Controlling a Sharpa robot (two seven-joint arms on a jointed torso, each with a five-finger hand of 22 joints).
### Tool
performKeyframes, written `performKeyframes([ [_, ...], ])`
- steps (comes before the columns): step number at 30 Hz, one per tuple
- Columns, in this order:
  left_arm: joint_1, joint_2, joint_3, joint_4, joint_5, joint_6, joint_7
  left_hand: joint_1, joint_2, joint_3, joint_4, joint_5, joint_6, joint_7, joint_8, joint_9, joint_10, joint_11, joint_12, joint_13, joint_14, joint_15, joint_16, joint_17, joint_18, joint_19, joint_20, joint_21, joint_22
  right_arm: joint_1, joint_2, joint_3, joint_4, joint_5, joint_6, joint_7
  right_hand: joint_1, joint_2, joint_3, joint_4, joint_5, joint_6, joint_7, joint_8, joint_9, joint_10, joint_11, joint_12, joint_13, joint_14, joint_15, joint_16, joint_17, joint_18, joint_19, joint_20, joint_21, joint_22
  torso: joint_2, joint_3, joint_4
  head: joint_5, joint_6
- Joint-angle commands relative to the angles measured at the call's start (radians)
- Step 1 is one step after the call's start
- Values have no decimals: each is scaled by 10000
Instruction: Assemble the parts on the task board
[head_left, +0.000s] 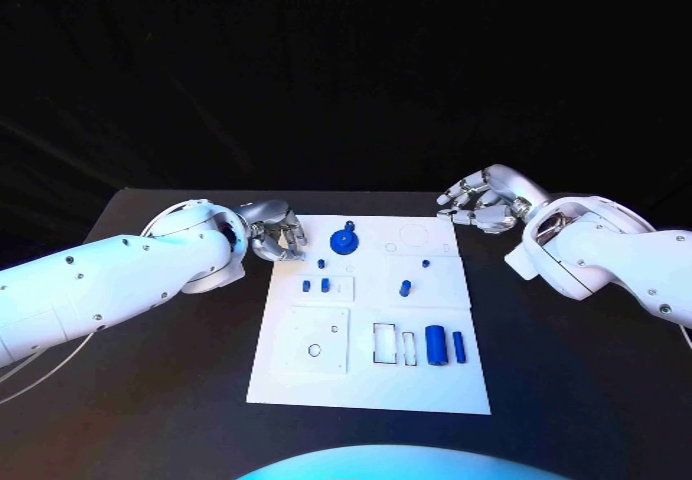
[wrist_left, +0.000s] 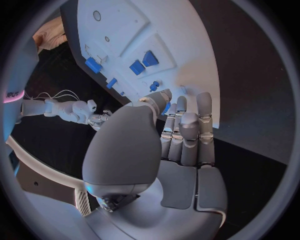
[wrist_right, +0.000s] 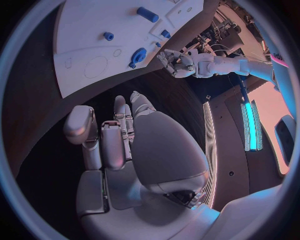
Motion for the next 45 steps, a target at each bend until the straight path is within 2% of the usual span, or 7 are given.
performKeyframes([
  [1,79,-198,33,75,1734,-538,468,60,-24,94,5,-2,85,14,55,-31,-125,25,-52,-27,-598,14,-762,-1232,145,-161,6,-229,-133,-20,2,0,46,-1592,1168,-150,253,-142,274,-60,-163,113,69,-109,-65,149,76,-862,-823,401,104,64,97,102,142,49,131,120,-43,18,5,-54,9],
  [4,141,-500,53,214,3557,-837,962,83,23,136,-50,-8,178,51,70,-67,-160,50,-35,-39,-1212,23,-1891,-2688,146,-267,16,-624,-389,-78,17,-2,153,-3112,1562,-367,361,-418,607,-89,-327,301,61,-225,-162,582,72,-1748,-1768,420,157,111,164,80,223,107,239,253,-83,17,-11,-234,19],
  [7,161,-649,54,323,5396,-1091,1359,106,117,131,-103,-17,358,31,164,-51,-46,27,56,-11,-1177,-2,-2176,-2857,152,-238,1,-799,-517,-148,44,-4,274,-4278,1769,-669,281,-483,716,-22,-357,416,35,-254,-192,722,98,-2043,-2077,413,150,96,143,75,223,121,228,272,-99,-4,-13,-325,80],
  [11,158,-771,23,504,7922,-1185,2032,131,235,97,-182,-18,479,16,246,-40,83,-16,190,41,-1102,-40,-2362,-2970,150,-166,-33,-914,-612,-230,138,-25,411,-5580,2010,-1123,137,-630,786,77,-384,499,31,-315,-237,844,125,-2373,-2411,433,170,146,216,49,288,135,327,371,-97,8,-11,-419,117],
  [18,137,-948,-16,861,10220,-975,2931,164,355,49,-279,-22,484,26,268,-53,73,-22,263,72,-1140,-40,-2552,-3067,142,-158,-45,-1033,-698,-358,347,-49,419,-6633,2323,-1574,2,-828,855,166,-283,558,43,-394,-290,977,159,-2705,-2747,464,201,223,319,22,370,147,447,490,-80,-4,-4,-559,144],
  [34,123,-1111,-36,1318,11195,-834,3475,201,442,-19,-415,-21,450,52,272,-78,1,-1,312,93,-1233,-23,-2769,-3172,137,-199,-38,-1169,-787,-658,859,-63,154,-7553,2553,-2055,-17,-918,1068,193,-163,657,49,-448,-332,1046,190,-3064,-3098,481,215,294,406,0,433,177,534,597,-49,4,-9,-608,110],
  [45,123,-1143,-35,1411,11364,-781,3533,205,462,-45,-463,-19,413,73,260,-93,-44,16,319,95,-1256,-12,-2841,-3207,136,-212,-32,-1213,-816,-823,1092,-63,-77,-7598,2605,-2129,185,-853,1695,71,-255,1014,-80,-346,-305,1693,28,-3079,-3242,517,90,415,565,-102,710,94,1053,992,-66,7,-16,-590,35],
])
